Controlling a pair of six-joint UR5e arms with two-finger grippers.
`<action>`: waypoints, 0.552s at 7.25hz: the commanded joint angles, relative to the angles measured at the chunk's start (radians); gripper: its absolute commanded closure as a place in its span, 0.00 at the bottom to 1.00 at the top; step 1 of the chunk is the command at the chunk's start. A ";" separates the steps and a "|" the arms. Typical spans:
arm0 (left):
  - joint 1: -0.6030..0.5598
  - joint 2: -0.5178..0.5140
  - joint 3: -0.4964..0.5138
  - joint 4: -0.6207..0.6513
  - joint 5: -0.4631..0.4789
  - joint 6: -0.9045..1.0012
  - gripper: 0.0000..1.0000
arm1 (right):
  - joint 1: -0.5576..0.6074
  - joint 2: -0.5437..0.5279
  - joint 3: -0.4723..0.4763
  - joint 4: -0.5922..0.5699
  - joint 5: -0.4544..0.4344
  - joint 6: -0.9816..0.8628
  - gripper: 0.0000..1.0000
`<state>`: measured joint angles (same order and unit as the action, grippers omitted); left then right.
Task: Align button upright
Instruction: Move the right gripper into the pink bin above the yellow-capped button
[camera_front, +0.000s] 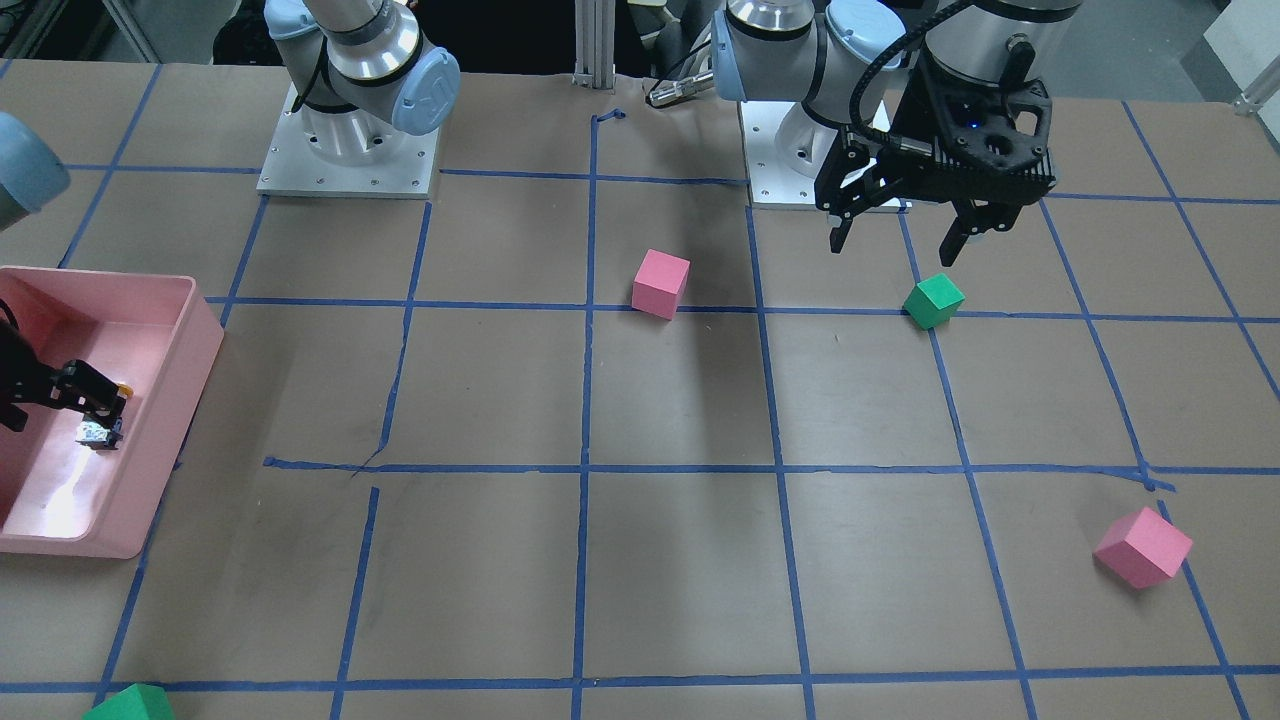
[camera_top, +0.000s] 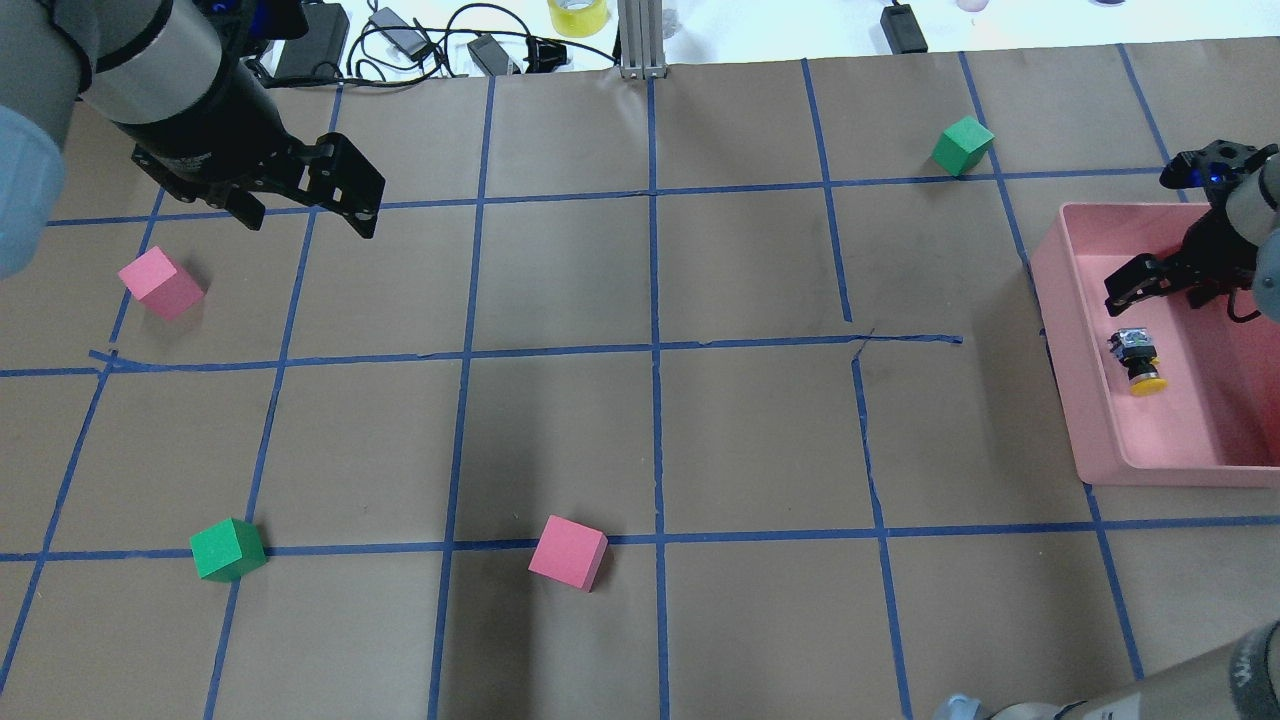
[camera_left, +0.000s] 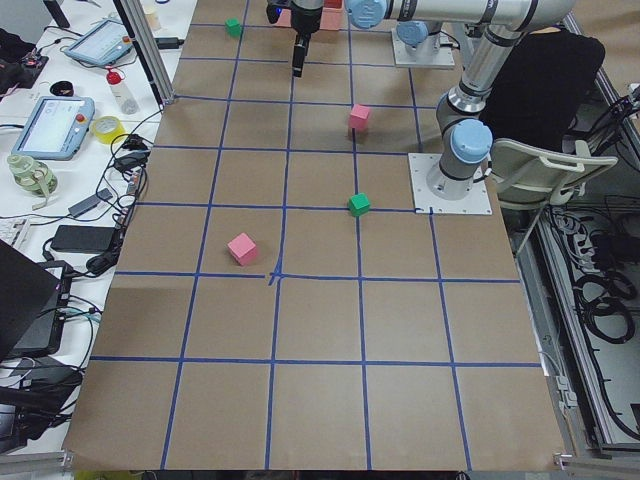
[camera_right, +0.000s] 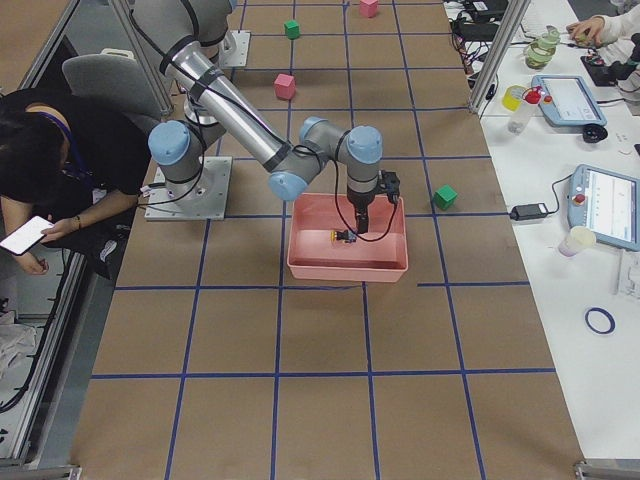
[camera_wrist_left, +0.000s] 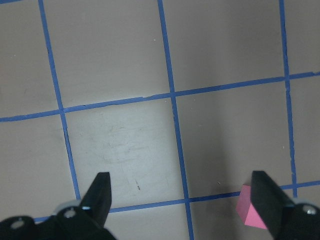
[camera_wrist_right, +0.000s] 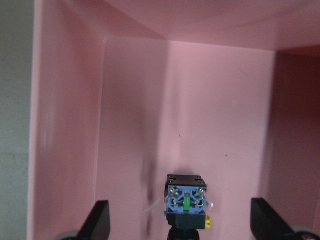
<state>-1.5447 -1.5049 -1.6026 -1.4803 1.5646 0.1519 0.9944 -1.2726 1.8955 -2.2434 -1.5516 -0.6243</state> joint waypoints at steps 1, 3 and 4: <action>0.000 0.000 0.000 0.000 0.000 0.000 0.00 | 0.000 0.027 0.002 -0.008 -0.001 0.000 0.00; 0.000 0.000 0.001 0.000 0.002 0.000 0.00 | 0.000 0.044 0.002 -0.010 0.002 0.002 0.00; 0.000 0.000 0.001 0.000 0.002 0.000 0.00 | 0.000 0.044 0.002 -0.010 -0.001 0.000 0.00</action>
<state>-1.5447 -1.5048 -1.6017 -1.4803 1.5660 0.1519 0.9940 -1.2322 1.8975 -2.2528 -1.5505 -0.6234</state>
